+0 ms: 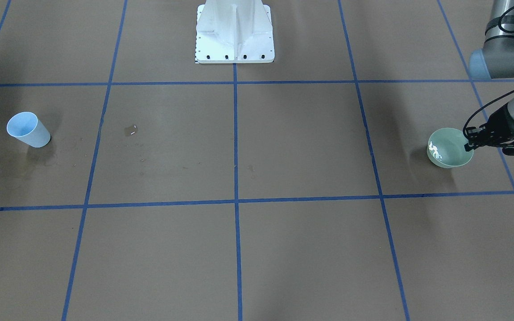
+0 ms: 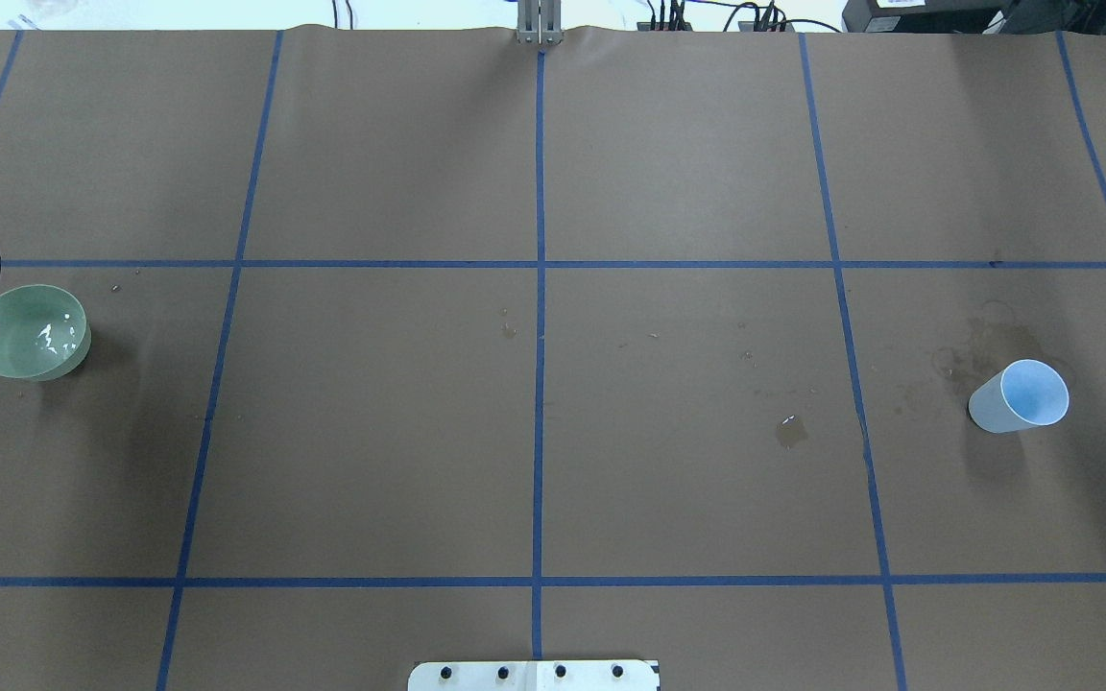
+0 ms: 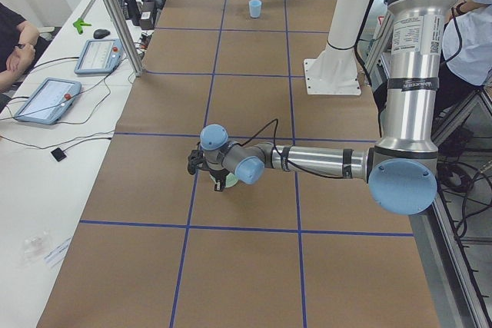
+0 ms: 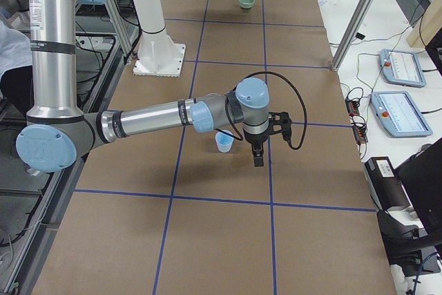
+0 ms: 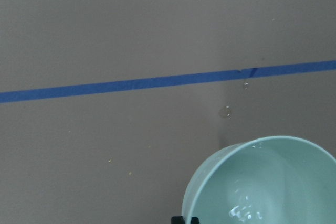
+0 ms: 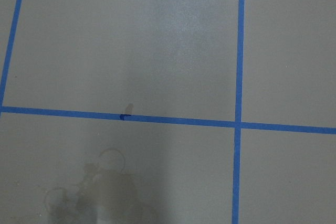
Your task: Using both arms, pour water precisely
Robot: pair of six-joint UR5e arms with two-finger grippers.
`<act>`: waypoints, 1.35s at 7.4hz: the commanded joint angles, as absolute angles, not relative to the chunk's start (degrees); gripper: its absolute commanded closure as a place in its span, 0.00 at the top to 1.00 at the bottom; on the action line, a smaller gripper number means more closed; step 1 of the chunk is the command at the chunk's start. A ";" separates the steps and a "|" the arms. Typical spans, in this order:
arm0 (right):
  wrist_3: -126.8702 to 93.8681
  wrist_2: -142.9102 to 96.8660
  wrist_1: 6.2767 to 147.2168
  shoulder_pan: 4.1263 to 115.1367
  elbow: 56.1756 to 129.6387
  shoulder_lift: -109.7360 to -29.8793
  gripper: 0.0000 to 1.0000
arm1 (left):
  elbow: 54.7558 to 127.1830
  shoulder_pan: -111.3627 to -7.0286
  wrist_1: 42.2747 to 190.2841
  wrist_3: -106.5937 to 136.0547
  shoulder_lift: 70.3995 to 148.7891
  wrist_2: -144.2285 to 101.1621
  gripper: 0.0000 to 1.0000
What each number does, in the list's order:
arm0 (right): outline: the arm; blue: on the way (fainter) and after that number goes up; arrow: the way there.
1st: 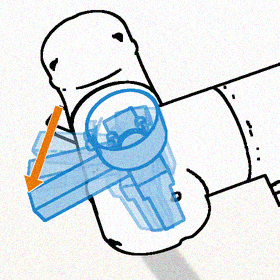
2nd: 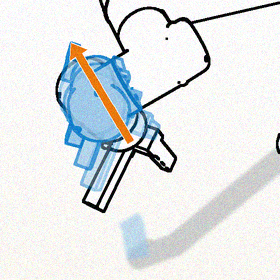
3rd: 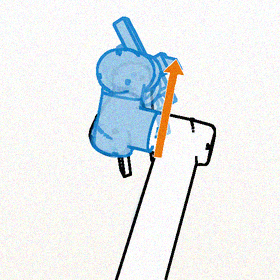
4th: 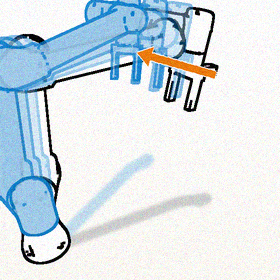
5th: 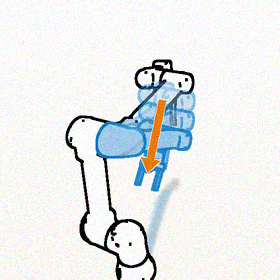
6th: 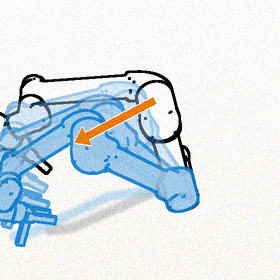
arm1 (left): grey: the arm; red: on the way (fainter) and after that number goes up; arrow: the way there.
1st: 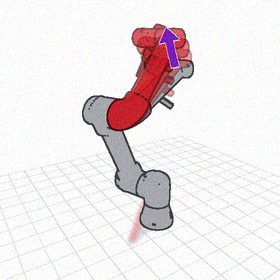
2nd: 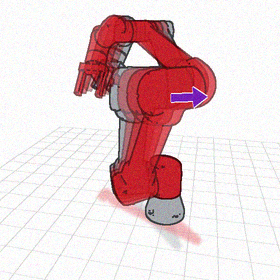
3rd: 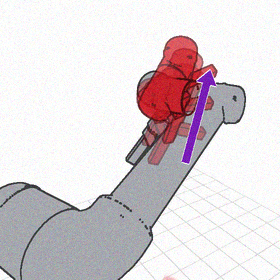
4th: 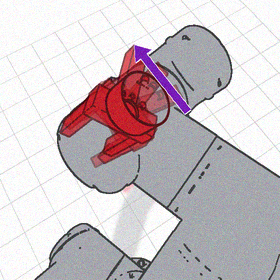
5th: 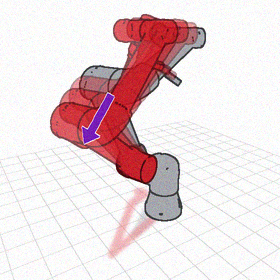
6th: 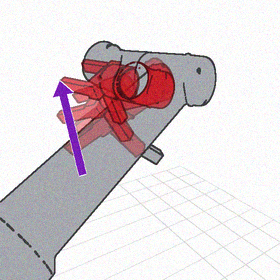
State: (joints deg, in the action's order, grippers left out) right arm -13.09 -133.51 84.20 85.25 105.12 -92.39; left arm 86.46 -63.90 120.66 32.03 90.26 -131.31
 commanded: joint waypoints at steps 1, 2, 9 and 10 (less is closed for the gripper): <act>-13.10 -133.51 84.29 85.25 105.03 -91.94 1.00 | 84.03 -63.90 125.75 31.99 90.18 -131.40 0.90; -13.10 -133.51 84.29 85.25 105.03 -91.93 1.00 | 84.63 -63.98 125.77 31.99 90.18 -131.40 1.00; -12.30 -132.89 80.42 85.34 102.93 -96.42 1.00 | 97.99 -72.48 102.71 17.84 92.81 -131.41 1.00; -12.74 -132.89 80.51 85.34 102.66 -96.68 1.00 | 97.91 -75.55 98.22 9.66 93.42 -129.83 1.00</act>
